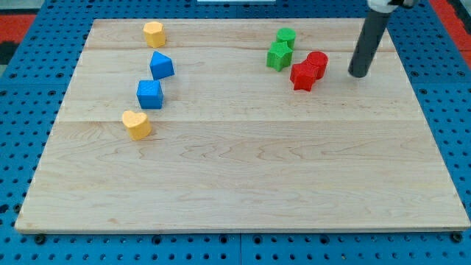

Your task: Push the red circle into the green circle

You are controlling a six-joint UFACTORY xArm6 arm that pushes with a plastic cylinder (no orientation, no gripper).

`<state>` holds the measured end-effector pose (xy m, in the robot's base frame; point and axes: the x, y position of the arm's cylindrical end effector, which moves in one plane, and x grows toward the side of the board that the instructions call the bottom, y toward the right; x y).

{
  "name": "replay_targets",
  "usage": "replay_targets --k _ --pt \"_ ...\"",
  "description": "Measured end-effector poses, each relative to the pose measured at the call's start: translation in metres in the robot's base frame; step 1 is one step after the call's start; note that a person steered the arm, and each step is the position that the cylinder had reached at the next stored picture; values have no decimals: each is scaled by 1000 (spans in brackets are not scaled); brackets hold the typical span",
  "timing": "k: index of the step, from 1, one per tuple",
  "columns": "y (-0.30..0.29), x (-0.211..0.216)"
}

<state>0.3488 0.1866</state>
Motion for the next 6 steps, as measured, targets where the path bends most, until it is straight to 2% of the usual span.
replay_targets --k 1,2,3,5,6 --pt "-67 -14" --pt "-107 -45" --pt "-131 -56" --pt "-65 0" --pt "-29 -20"
